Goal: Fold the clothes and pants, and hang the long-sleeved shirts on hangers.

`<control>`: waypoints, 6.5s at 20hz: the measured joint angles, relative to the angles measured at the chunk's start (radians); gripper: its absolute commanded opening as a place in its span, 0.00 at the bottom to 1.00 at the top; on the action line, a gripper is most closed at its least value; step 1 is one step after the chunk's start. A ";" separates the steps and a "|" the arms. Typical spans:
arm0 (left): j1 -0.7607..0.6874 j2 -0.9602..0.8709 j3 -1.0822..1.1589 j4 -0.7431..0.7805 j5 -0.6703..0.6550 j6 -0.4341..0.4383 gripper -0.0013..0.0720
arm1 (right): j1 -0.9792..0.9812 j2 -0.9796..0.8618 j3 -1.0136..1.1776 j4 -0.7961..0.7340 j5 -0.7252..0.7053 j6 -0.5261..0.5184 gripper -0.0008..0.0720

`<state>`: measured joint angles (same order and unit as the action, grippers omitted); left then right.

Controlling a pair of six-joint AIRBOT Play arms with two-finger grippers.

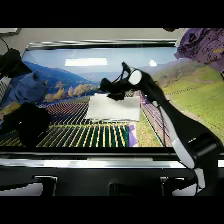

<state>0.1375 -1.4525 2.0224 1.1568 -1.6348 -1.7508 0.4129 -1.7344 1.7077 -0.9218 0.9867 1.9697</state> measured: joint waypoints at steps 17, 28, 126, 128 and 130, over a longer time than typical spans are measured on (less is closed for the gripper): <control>0.000 0.000 0.000 -0.001 0.001 -0.003 0.04 | -0.518 0.037 -0.420 0.129 0.238 -0.477 0.87; 0.000 0.000 0.000 -0.001 0.001 -0.003 0.04 | -0.471 -0.050 -0.463 0.332 0.119 -0.590 0.65; -0.143 0.225 -0.327 0.134 0.098 0.136 0.04 | 0.021 0.572 -0.472 -0.451 -0.018 -0.257 0.05; -0.143 0.225 -0.327 0.134 0.098 0.136 0.04 | 0.021 0.572 -0.472 -0.451 -0.018 -0.257 0.05; -0.143 0.225 -0.327 0.135 0.098 0.136 0.04 | 0.021 0.572 -0.472 -0.451 -0.018 -0.257 0.05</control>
<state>-0.0059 -1.2278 1.6955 1.2915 -1.5368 -1.6150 0.4339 -1.1622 1.2362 -1.3727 0.9684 1.7126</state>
